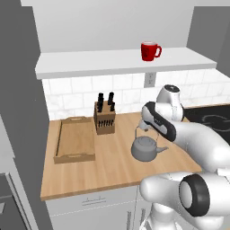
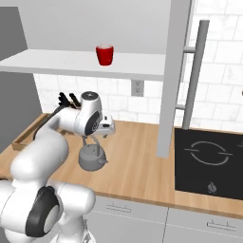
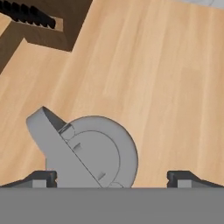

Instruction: Pick the kettle from the counter and place it on the tray. Then pick the mug from the cabinet and place it on the tray. Then close the cabinet doors.

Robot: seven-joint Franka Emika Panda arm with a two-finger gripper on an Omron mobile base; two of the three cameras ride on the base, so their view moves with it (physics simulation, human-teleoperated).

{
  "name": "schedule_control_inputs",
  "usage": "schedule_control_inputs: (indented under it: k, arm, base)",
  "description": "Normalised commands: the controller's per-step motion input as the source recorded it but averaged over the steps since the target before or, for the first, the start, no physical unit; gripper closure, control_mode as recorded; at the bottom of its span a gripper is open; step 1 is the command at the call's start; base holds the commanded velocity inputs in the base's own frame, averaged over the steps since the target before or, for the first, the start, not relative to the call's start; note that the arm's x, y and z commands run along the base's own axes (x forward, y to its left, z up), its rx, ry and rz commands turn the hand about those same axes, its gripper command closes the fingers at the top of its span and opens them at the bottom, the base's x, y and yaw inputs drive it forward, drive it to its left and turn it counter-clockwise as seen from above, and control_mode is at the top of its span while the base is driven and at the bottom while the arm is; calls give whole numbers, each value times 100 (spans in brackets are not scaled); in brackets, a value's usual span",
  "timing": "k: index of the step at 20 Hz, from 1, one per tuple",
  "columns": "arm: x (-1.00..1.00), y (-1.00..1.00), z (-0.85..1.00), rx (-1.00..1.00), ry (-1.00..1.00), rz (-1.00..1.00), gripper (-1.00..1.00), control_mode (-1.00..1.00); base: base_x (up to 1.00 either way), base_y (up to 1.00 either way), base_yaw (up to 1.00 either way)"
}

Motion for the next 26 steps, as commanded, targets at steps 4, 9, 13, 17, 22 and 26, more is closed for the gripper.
schedule_control_inputs:
  k: [4,9,13,17,22,26]
  arm:
    - [11,1,-19,0,6,0,-100,-100]
    - [0,4,-21,-2,1,3,-100,-100]
    - [0,8,-22,-5,1,3,100,-100]
    - [0,8,-25,-8,2,3,100,-100]
    - [0,4,-26,-1,8,3,100,-100]
    - [-7,6,-9,0,2,1,100,-100]
  base:
    - [0,0,0]
    - [0,0,0]
    - [0,0,0]
    - [0,0,0]
    - [0,0,0]
    - [0,0,0]
